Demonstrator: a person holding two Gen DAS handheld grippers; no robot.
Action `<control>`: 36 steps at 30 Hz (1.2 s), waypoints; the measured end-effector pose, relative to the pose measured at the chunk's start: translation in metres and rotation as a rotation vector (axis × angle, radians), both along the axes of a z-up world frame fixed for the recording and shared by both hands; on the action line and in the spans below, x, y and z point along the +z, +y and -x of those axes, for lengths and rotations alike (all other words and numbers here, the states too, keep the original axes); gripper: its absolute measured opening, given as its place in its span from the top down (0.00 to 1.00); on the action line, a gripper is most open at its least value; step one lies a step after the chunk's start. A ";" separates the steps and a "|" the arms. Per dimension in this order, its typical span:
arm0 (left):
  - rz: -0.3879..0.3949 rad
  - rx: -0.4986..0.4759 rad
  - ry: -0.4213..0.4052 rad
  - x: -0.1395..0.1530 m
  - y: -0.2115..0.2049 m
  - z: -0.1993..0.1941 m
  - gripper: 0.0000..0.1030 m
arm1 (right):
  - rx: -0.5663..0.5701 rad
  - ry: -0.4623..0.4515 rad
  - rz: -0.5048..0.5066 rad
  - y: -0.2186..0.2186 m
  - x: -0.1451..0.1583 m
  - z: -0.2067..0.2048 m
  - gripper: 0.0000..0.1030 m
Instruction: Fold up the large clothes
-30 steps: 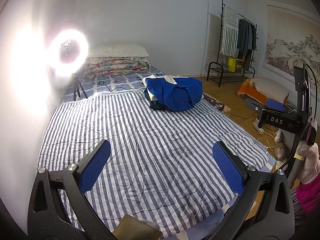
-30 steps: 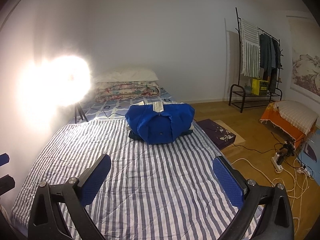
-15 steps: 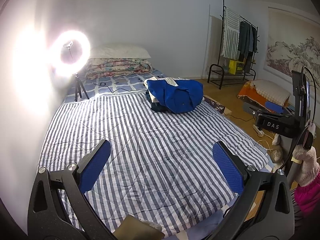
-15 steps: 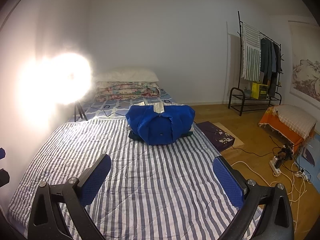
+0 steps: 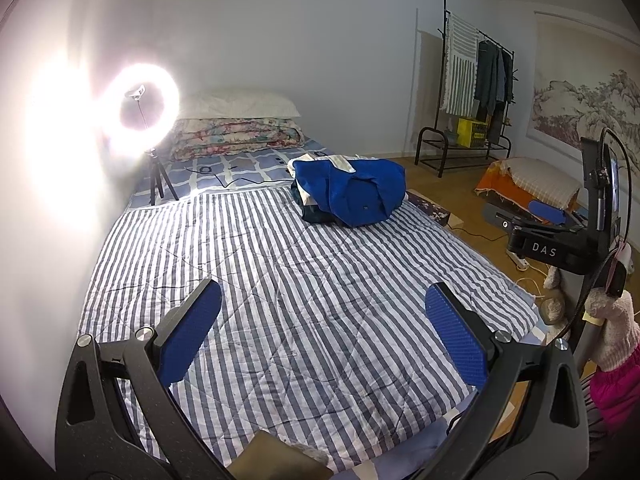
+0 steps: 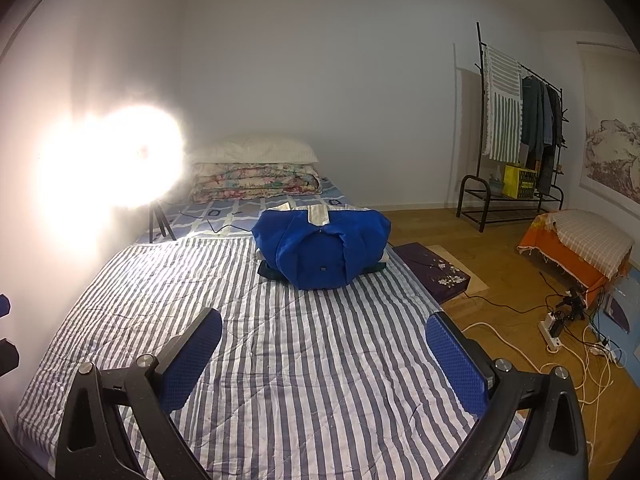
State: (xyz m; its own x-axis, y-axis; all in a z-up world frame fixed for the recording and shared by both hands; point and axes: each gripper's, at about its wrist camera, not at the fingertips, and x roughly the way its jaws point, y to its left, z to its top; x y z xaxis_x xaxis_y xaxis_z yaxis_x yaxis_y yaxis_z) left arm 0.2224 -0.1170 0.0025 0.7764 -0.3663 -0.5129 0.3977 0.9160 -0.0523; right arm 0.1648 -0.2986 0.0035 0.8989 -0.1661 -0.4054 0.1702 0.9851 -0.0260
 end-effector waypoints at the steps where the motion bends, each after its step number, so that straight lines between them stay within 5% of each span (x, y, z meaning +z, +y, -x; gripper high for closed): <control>1: 0.000 0.000 0.000 0.001 0.001 0.000 0.00 | 0.000 -0.001 -0.001 0.000 0.000 0.000 0.00; 36: -0.010 0.003 -0.002 -0.001 0.008 -0.007 0.00 | 0.010 0.003 -0.003 0.001 -0.001 -0.004 0.00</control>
State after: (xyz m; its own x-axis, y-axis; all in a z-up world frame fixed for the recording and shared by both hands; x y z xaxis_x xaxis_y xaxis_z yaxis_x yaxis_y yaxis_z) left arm 0.2292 -0.1090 0.0014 0.7785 -0.3587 -0.5151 0.3946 0.9179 -0.0427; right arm 0.1684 -0.2973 0.0028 0.8992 -0.1553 -0.4090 0.1599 0.9869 -0.0234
